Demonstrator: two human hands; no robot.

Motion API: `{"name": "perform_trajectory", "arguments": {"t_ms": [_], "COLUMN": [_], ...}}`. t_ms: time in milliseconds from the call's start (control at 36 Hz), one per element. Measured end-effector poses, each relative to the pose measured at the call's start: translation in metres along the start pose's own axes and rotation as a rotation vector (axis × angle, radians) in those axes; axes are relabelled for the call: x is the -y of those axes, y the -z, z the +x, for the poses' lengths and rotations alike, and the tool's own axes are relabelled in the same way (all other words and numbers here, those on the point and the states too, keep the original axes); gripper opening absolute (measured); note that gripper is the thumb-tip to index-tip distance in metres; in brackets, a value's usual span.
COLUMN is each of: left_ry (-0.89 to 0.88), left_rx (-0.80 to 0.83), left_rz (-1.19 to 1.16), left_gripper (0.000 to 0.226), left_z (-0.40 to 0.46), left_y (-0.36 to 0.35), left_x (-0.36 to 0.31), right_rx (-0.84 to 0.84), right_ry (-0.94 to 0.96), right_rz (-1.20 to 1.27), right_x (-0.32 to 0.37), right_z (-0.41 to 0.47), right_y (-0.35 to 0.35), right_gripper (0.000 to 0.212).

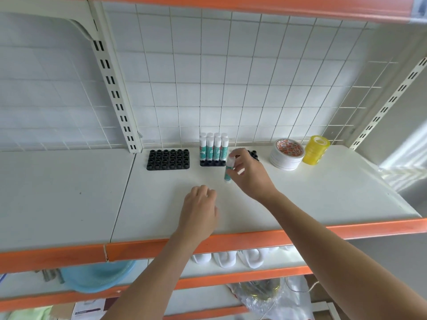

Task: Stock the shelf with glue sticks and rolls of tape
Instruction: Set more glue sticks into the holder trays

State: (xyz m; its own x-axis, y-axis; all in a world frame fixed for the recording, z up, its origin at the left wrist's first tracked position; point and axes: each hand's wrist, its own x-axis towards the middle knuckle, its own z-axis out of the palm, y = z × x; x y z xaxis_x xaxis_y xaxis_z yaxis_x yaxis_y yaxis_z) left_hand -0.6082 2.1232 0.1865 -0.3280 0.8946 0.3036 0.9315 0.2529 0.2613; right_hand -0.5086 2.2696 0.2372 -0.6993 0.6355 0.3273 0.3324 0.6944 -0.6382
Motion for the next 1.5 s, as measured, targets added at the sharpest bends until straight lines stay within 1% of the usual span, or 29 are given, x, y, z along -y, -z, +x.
{"name": "perform_trajectory", "arguments": {"t_ms": [111, 306, 417, 639, 722, 806, 861, 944, 1028, 1194, 1278, 1361, 1500], "left_ry": [-0.001, -0.01, -0.012, -0.012, -0.013, -0.014, -0.013, -0.017, -0.016, -0.014, -0.018, -0.021, -0.014], "left_rx": [0.006, -0.027, -0.024, -0.031, -0.027, -0.025, -0.022, -0.029, -0.025, -0.023, -0.024, -0.029, -0.007], "left_rz": [0.006, 0.01, 0.007, 0.028, 0.026, 0.031, 0.032, 0.035, 0.031, 0.032, 0.043, 0.05, 0.047], "left_gripper": [0.013, 0.016, 0.016, 0.016, 0.015, 0.015, 0.015, 0.016, 0.016, 0.016, 0.017, 0.018, 0.023], "left_z": [0.0, -0.001, -0.001, -0.001, -0.001, -0.001, 0.0, 0.0, 0.0, -0.001, 0.0, 0.0, 0.001], "left_y": [0.001, -0.001, -0.002, -0.004, -0.003, -0.004, -0.004, -0.005, -0.005, -0.004, -0.003, -0.003, 0.0], "left_x": [-0.001, -0.001, 0.001, 0.001, 0.001, 0.001, 0.001, 0.002, 0.002, 0.001, 0.001, 0.001, -0.001], "right_rx": [0.024, 0.009, 0.01, 0.042, 0.025, -0.037, -0.055, -0.045, -0.023, -0.032, -0.009, 0.061, 0.247], "right_ry": [-0.012, -0.045, -0.002, 0.007, 0.085, 0.229, 0.305, 0.388, 0.439, 0.399, 0.379, 0.331, 0.243], "right_rz": [0.028, 0.017, -0.013, -0.047, -0.095, -0.201, -0.27, -0.343, -0.396, -0.45, -0.488, -0.512, -0.64], "right_x": [0.011, 0.015, 0.015, 0.009, 0.008, 0.007, 0.006, 0.008, 0.009, 0.007, 0.008, 0.011, 0.023], "right_z": [0.024, 0.05, 0.056, 0.062, 0.063, 0.064, 0.064, 0.066, 0.068, 0.071, 0.07, 0.067, 0.062], "right_y": [-0.01, -0.029, -0.035, -0.049, -0.05, -0.048, -0.044, -0.039, -0.038, -0.04, -0.04, -0.037, -0.025], "right_gripper": [0.027, 0.025, 0.023, 0.019, 0.019, 0.025, 0.035, 0.047, 0.05, 0.048, 0.05, 0.056, 0.073]}}
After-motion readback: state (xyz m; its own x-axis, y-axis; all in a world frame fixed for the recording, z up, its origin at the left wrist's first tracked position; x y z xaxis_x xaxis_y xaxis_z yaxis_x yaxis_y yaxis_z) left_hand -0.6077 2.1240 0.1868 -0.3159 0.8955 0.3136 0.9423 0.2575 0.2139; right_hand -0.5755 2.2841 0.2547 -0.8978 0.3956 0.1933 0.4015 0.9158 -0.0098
